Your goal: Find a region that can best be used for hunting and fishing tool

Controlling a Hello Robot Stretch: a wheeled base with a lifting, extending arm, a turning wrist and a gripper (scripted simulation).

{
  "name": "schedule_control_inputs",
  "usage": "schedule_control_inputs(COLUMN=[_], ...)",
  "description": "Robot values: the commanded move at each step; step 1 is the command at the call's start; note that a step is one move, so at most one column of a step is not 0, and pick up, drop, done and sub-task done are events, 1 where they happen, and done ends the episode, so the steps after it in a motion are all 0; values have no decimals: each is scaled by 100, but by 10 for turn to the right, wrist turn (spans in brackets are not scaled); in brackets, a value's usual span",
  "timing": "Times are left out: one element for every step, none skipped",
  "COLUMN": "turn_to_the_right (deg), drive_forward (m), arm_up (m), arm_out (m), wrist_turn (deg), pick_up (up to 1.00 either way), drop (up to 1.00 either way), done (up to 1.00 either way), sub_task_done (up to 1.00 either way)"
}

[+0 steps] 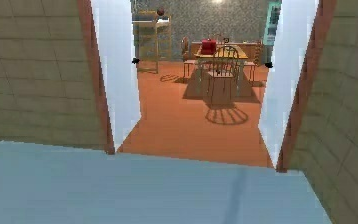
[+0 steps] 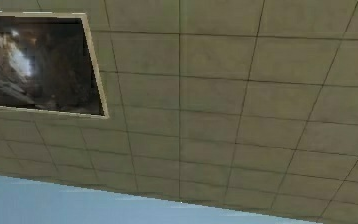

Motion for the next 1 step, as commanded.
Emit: schedule_control_inputs(turn_to_the_right=[0], drive_forward=[100], arm_up=[0], arm_out=[0], wrist_turn=[0], pick_up=[0], drop=[0], done=[0], sub_task_done=[0])
